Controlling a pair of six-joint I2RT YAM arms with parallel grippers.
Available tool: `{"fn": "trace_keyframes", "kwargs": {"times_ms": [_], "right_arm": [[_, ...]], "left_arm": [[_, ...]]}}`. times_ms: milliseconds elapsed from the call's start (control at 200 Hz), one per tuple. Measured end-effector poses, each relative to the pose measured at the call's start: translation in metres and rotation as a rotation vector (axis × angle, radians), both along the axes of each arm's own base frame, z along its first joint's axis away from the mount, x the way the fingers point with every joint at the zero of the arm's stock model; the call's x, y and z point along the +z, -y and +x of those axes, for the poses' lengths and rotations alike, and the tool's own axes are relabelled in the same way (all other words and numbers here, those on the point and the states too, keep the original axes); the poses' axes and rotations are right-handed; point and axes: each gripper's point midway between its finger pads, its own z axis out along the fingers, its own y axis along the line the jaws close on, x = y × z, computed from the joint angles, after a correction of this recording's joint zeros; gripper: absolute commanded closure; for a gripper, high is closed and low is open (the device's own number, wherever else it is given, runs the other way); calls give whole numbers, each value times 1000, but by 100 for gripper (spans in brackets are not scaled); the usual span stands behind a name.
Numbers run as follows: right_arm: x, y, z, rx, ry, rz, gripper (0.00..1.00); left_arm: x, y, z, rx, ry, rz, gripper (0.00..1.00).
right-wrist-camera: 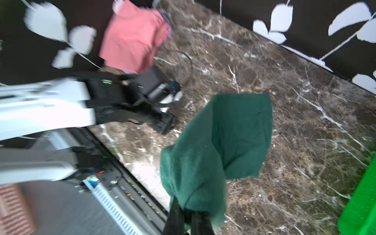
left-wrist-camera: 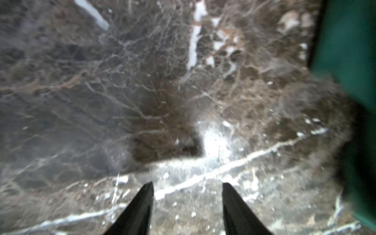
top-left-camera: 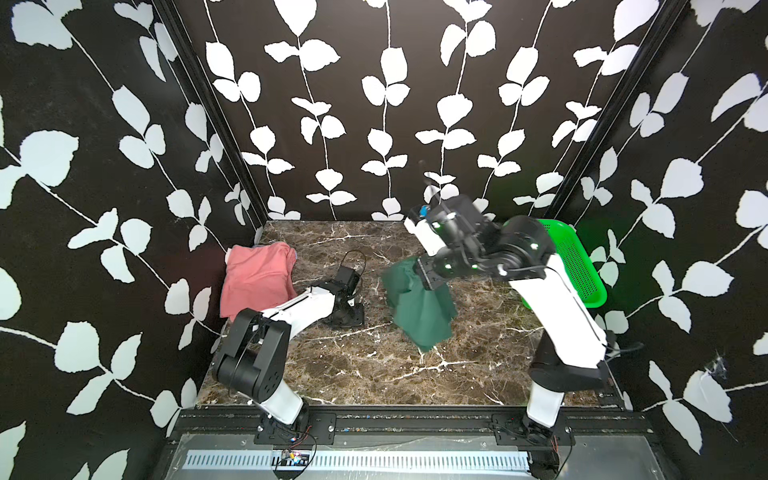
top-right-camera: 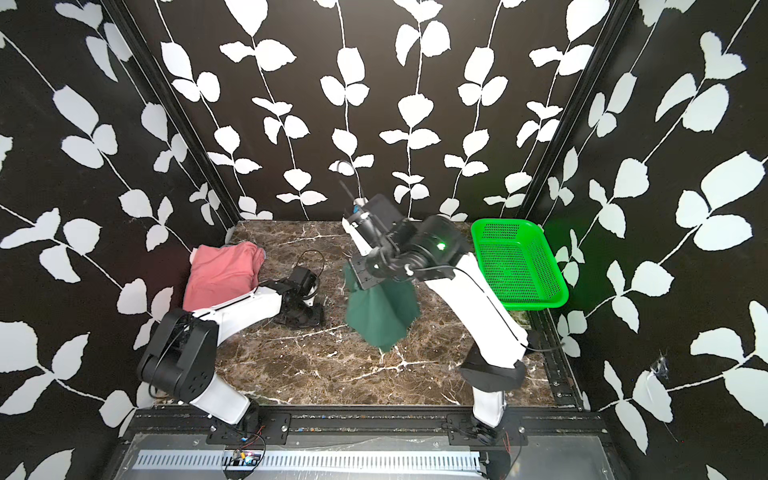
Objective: Fold and stack t-shirts
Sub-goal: Flatten out the T-shirt at the center of the board.
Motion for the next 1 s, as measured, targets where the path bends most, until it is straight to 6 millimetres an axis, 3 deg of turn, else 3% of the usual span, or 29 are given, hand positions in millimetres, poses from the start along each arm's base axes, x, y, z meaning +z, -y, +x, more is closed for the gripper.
{"fn": "trace_keyframes", "kwargs": {"times_ms": [125,255,320,360,430,535,710,785,900,1000], "right_arm": [[9,-21,-11,62,-78,106,100],[-11,-55,-16,138,-211,135,100],[-24,-63,-18,156,-258,116,100],[-28,-64,-20,162,-277,108,100],[-23,-60,-23,171,-286,125,100],[7,-40,-21,154,-238,199,100],[58,35,-22,40,-103,301,100],[68,55,-31,19,-60,306,100],[54,79,-27,-53,-7,201,100],[11,112,-6,-190,34,-28,100]], "left_arm": [[1,-2,11,11,31,23,42],[6,-3,25,22,88,37,38],[6,-2,30,24,107,37,28],[6,-1,33,27,116,36,15],[4,2,38,27,126,27,13],[0,10,45,27,135,-6,13],[-2,32,59,19,138,-102,7],[0,45,72,17,149,-151,13],[1,62,88,16,157,-216,34],[1,67,90,21,151,-244,43]]}}
